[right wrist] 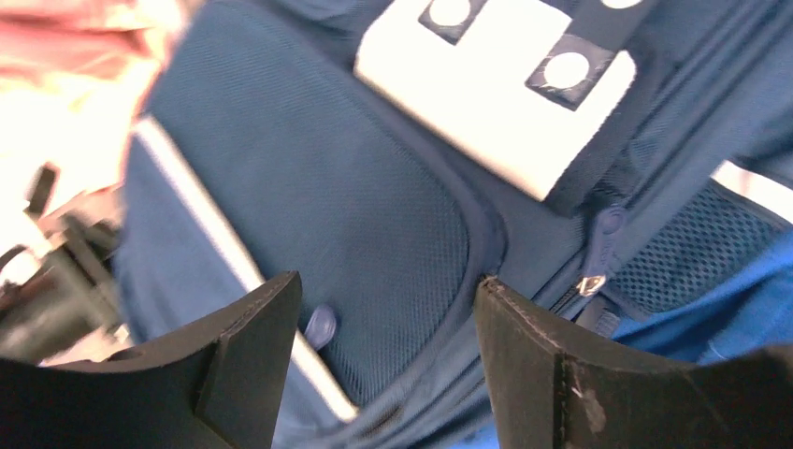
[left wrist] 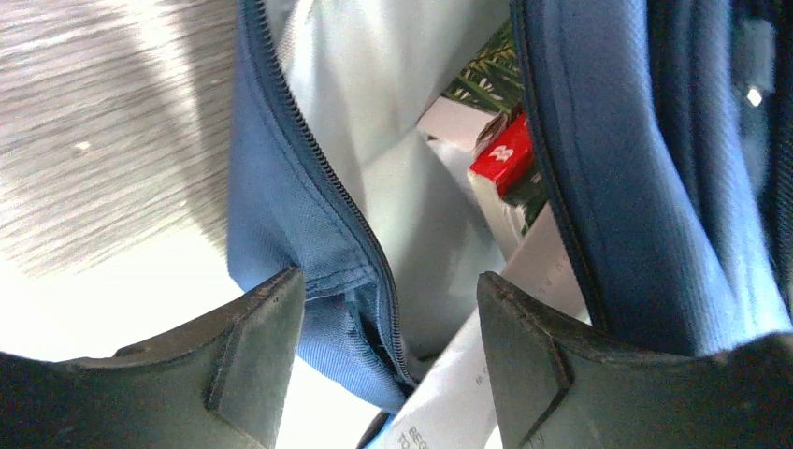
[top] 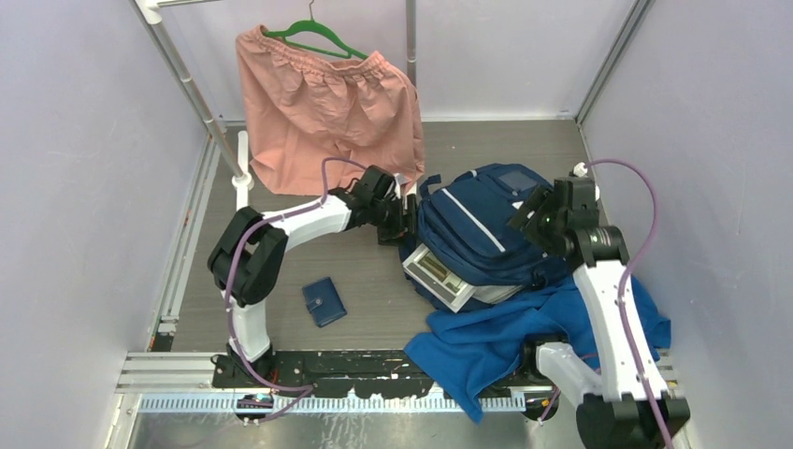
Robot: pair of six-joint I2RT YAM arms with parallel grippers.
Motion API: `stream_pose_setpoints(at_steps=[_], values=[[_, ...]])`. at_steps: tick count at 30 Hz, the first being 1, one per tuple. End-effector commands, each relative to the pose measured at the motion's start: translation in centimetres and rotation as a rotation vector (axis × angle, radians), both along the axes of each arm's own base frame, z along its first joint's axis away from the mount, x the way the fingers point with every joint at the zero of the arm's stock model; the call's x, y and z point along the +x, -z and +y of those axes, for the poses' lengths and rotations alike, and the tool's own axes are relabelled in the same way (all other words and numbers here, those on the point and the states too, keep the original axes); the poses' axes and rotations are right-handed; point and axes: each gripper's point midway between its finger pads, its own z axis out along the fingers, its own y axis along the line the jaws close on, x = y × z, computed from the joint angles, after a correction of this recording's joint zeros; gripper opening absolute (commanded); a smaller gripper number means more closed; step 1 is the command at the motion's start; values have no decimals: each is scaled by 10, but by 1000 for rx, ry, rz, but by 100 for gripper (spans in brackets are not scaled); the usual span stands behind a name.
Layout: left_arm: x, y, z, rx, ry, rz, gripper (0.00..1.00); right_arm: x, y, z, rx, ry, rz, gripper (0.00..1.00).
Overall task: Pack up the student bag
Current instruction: Adjust the book in the student bag.
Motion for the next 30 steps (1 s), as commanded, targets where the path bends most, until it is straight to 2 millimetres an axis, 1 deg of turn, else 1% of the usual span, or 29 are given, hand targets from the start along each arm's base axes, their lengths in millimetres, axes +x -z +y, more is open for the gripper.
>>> stream_pose_setpoints(at_steps=[1,2,3,4,5,6,7,10,12,13,15,17,19,21,23,25,27,28,30], values=[[12,-63,24,-45,-26,-128,69,4,-91,62,83,-407,-351,70],[13,-70,33,-39,-41,-146,69,-1,-97,76,77,-488,-355,69],[13,-76,41,-33,-53,-156,70,-9,-95,98,52,-589,-329,69],[9,-83,49,-28,-57,-166,70,-11,-93,102,-8,-614,-312,69],[5,-89,55,-25,-57,-173,70,-20,-90,123,-66,-708,-291,69],[-1,-95,59,-24,-50,-178,70,-23,-84,135,-143,-748,-261,70],[-8,-100,63,-29,-45,-180,71,-20,-73,142,-226,-762,-209,72],[-34,-109,70,-70,-24,-152,71,-15,-56,159,-342,-802,-139,74],[-54,-111,75,-105,-5,-123,71,-13,-49,170,-379,-840,-130,76],[-65,-109,78,-119,7,-101,71,-12,-47,173,-391,-855,-125,77],[-87,-114,81,-159,37,-82,71,-11,-42,179,-416,-893,-98,80],[-106,-113,82,-177,72,-51,72,-11,-31,183,-466,-929,-50,81],[-123,-111,79,-193,116,-23,71,-8,-20,184,-519,-940,-17,81],[-137,-107,72,-198,159,-8,69,-4,-11,180,-589,-927,5,79],[-154,-100,63,-225,213,17,67,4,-5,168,-684,-895,32,72],[-165,-92,58,-239,246,41,67,10,-1,150,-793,-852,60,57],[-167,-83,55,-224,247,48,66,13,2,142,-849,-834,67,44],[-166,-81,51,-223,249,45,66,14,3,140,-861,-827,63,38],[-160,-74,45,-210,237,38,66,14,3,140,-855,-823,52,23]])
